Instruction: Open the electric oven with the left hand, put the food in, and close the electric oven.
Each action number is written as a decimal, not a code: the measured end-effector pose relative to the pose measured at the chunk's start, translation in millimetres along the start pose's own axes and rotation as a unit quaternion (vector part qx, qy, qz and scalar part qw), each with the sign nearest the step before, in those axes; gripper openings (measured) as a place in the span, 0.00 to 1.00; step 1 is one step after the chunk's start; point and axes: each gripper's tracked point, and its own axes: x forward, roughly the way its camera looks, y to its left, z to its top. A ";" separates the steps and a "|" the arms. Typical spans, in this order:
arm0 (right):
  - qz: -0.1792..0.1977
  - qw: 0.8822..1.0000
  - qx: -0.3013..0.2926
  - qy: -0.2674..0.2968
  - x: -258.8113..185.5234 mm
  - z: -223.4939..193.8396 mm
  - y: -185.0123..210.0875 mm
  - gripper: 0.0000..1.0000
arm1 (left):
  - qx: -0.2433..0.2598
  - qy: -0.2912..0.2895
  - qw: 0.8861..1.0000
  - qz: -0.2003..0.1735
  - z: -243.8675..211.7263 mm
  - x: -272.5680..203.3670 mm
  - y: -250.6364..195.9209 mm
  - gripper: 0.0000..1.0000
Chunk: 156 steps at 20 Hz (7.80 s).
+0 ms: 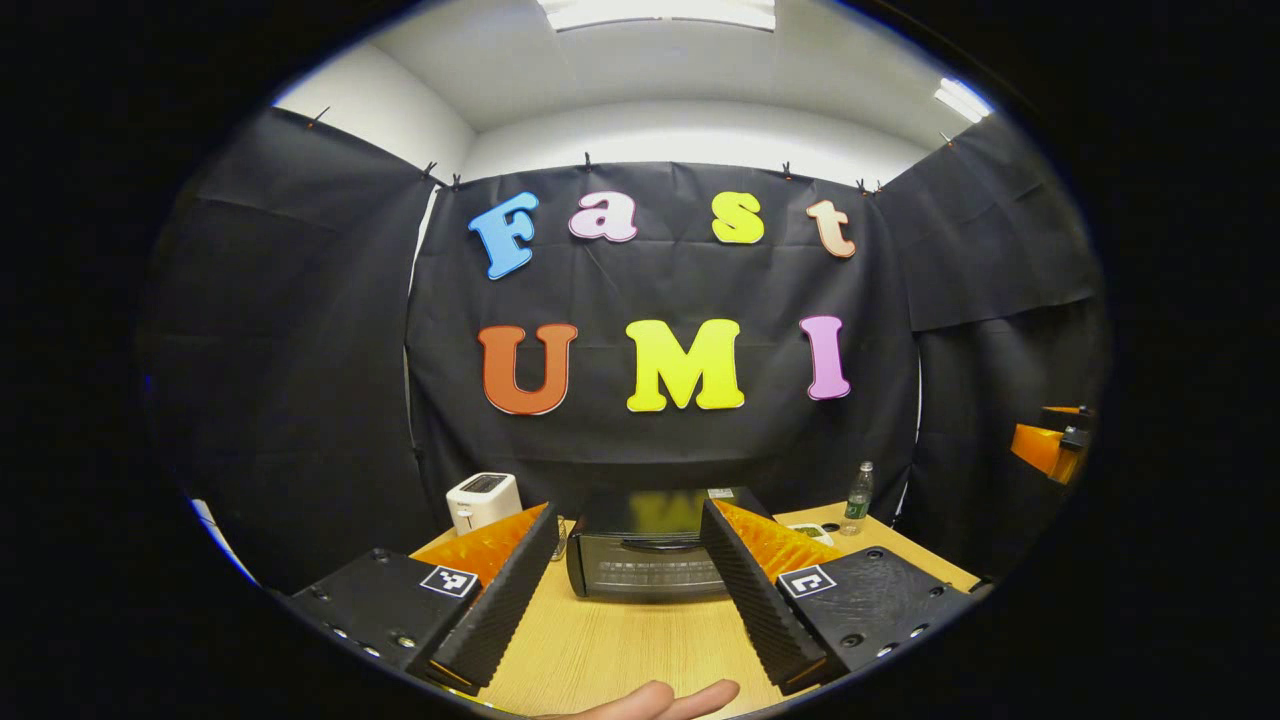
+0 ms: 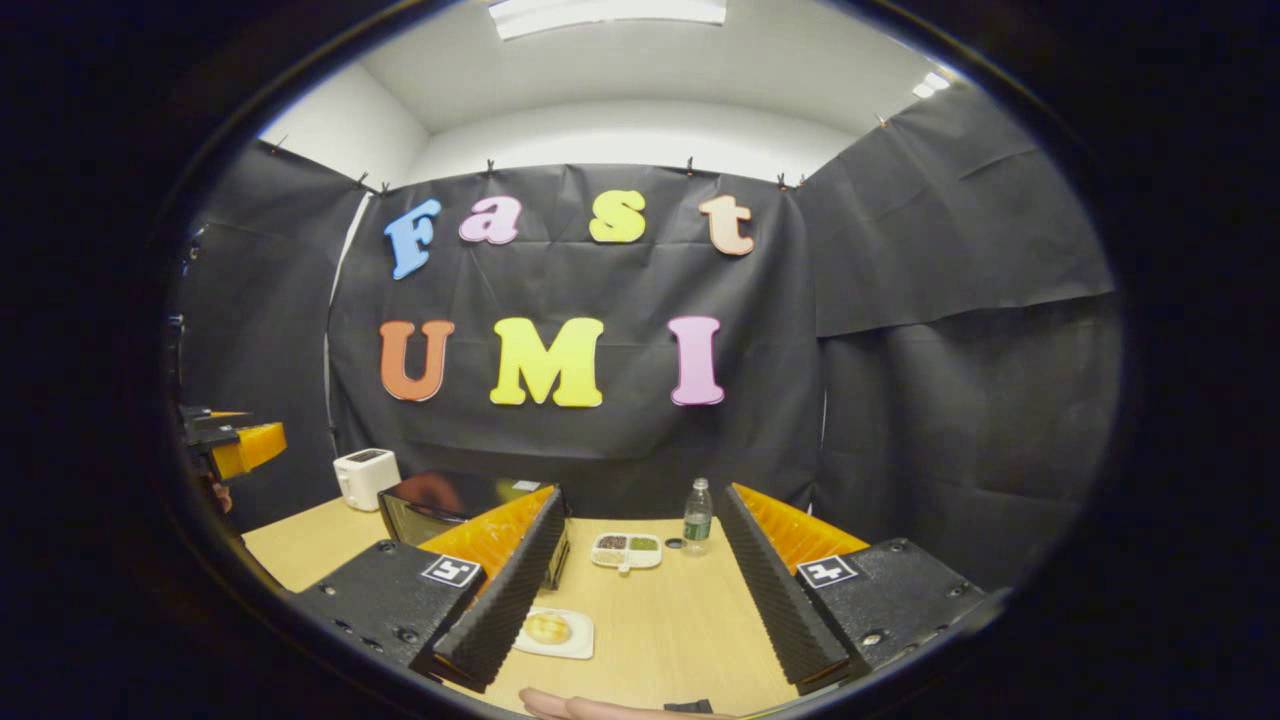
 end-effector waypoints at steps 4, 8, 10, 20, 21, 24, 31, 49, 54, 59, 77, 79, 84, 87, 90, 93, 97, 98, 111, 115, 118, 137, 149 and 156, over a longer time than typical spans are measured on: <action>-0.002 1.000 0.003 0.007 7.6 -7.0 -4.5 1.00 | 0.017 0.018 1.000 -0.007 -18.3 41.6 -2.3 0.94; -0.003 1.000 -0.002 0.011 14.7 -15.6 -5.6 1.00 | 0.033 0.051 0.998 -0.028 -49.2 83.8 -16.4 0.84; -0.005 1.000 -0.003 0.013 16.4 -19.3 -7.5 1.00 | 0.029 0.065 0.997 -0.040 -62.7 104.7 -23.6 0.94; 0.005 1.000 -0.008 0.003 18.7 -28.4 -8.0 1.00 | 0.043 0.163 0.984 -0.051 -150.0 203.4 -44.9 0.96; 0.005 1.000 -0.009 -0.002 18.0 -27.6 -8.4 1.00 | 0.040 0.166 0.984 -0.053 -154.7 211.7 -46.5 0.96; 0.000 1.000 -0.016 -0.015 15.7 -25.0 -13.5 1.00 | 0.031 0.171 0.983 -0.056 -166.3 230.6 -52.5 0.96; -0.005 1.000 -0.015 -0.022 14.2 -29.2 -21.8 1.00 | 0.010 0.192 0.978 -0.075 -191.2 240.2 -70.6 0.96; -0.004 1.000 0.000 0.009 6.7 -68.3 -14.9 1.00 | 0.033 0.153 0.986 -0.063 -217.0 150.7 -69.0 0.98; -0.002 1.000 -0.007 0.016 4.5 -78.9 -8.7 1.00 | 0.007 0.158 0.986 -0.048 -236.9 121.8 -64.6 0.92; 0.009 0.999 -0.015 0.031 8.8 -96.3 5.9 1.00 | 0.013 0.165 0.985 -0.057 -261.6 101.1 -64.5 0.96; 0.030 0.995 -0.035 0.093 27.1 -163.8 40.8 1.00 | -0.012 0.247 0.967 -0.066 -347.2 60.6 -64.0 0.93; 0.034 0.994 -0.034 0.102 29.1 -172.2 44.7 1.00 | -0.008 0.246 0.967 -0.067 -342.7 60.4 -63.1 0.86; 0.049 0.992 -0.026 0.110 36.5 -184.9 57.1 1.00 | -0.014 0.239 0.968 -0.076 -335.8 56.4 -58.1 0.94; 0.058 0.991 -0.029 0.116 42.8 -200.2 65.4 1.00 | -0.021 0.194 0.979 -0.063 -294.0 43.0 -32.0 0.94; 0.065 0.990 -0.022 0.125 51.1 -217.3 74.7 1.00 | -0.020 0.136 0.990 -0.045 -233.8 23.9 -10.7 0.93; 0.080 0.987 -0.012 0.140 62.7 -240.3 89.0 1.00 | -0.011 0.078 0.997 -0.022 -183.2 -4.9 10.2 0.93; 0.099 0.982 0.006 0.159 81.3 -272.2 107.9 1.00 | -0.008 0.016 1.000 -0.007 -128.8 -43.1 20.5 0.93; 0.099 0.981 0.010 0.166 87.0 -280.5 109.7 1.00 | -0.008 0.010 1.000 -0.006 -121.2 -51.9 21.3 0.93; 0.075 0.957 0.019 0.278 140.7 -372.0 150.3 0.96 | -0.018 -0.031 0.999 0.034 -87.6 -88.3 65.5 0.93; 0.054 0.950 0.014 0.307 149.9 -387.9 147.9 0.95 | -0.025 -0.034 0.999 0.012 -93.8 -79.7 63.4 0.93; 0.052 0.950 0.020 0.309 158.1 -391.5 151.0 0.95 | -0.033 -0.035 0.999 -0.006 -101.6 -80.8 64.2 0.93; 0.123 0.951 0.204 0.198 141.4 -297.0 203.8 0.83 | -0.028 -0.019 0.999 -0.033 -107.6 -86.5 47.8 0.93; 0.150 0.911 0.340 0.179 211.7 -270.3 346.3 0.82 | -0.031 -0.002 0.999 -0.009 -125.7 -71.6 83.2 0.93; 0.128 0.940 0.251 0.194 294.2 -300.6 373.0 0.82 | -0.031 0.012 0.999 -0.017 -143.9 -52.3 86.9 0.93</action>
